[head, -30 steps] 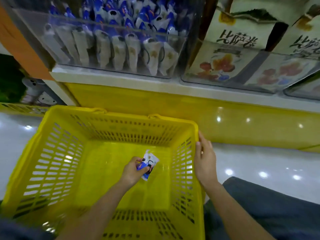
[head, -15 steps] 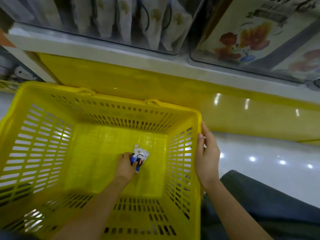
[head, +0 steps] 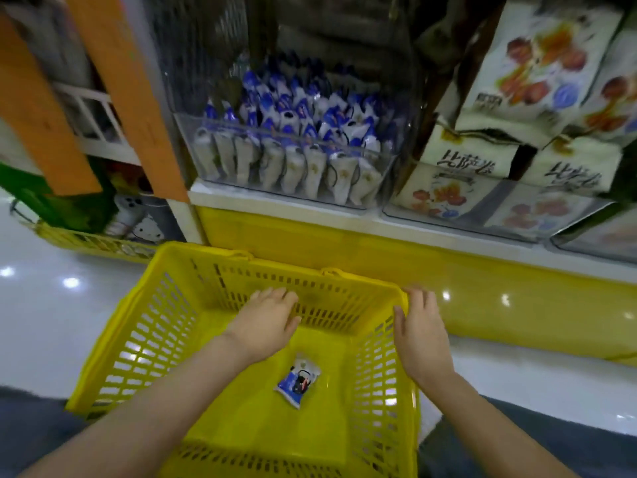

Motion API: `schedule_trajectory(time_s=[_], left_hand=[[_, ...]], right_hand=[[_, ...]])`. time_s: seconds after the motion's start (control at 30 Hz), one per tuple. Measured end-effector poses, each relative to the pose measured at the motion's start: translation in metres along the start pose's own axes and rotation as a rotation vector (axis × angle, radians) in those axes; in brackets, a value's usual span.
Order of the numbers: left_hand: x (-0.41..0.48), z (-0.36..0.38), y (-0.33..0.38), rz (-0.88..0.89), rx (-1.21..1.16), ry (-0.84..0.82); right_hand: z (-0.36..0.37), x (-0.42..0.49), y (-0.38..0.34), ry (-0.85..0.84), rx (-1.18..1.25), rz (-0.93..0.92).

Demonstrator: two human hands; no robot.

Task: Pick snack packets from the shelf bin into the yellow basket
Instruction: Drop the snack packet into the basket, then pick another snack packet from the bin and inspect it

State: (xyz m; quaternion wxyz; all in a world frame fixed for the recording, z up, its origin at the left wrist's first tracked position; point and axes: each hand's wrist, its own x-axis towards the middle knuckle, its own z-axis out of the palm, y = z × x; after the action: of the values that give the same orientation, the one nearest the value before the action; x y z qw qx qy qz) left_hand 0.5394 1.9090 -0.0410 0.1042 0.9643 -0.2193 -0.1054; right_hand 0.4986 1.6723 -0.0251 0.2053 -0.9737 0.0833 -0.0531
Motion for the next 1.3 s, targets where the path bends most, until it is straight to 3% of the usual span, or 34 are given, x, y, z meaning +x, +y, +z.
schedule_trajectory(time_s=[0.2,0.4,0.7,0.9,1.1,1.3], left_hand=[[-0.015,-0.132,-0.006,0.055,-0.119,0.42],[-0.015,-0.194,-0.027,0.029,-0.115,0.667],[0.002,-0.197,-0.055,0.059,0.006,0.616],[0.0,-0.198,-0.069,0.085,-0.069,0.603],[0.002,-0.196,-0.07,0.093,-0.053,0.639],[0.0,-0.195,-0.068,0.107,-0.025,0.649]], right_hand=[[-0.07,0.036,-0.086,0.222,-0.081,-0.398],[-0.103,0.084,-0.177,0.25,0.122,-0.656],[-0.071,0.203,-0.264,0.006,0.147,-0.56],[-0.053,0.243,-0.289,-0.206,-0.224,-0.476],[-0.05,0.253,-0.3,-0.207,-0.25,-0.452],[-0.06,0.242,-0.299,-0.016,0.061,-0.439]])
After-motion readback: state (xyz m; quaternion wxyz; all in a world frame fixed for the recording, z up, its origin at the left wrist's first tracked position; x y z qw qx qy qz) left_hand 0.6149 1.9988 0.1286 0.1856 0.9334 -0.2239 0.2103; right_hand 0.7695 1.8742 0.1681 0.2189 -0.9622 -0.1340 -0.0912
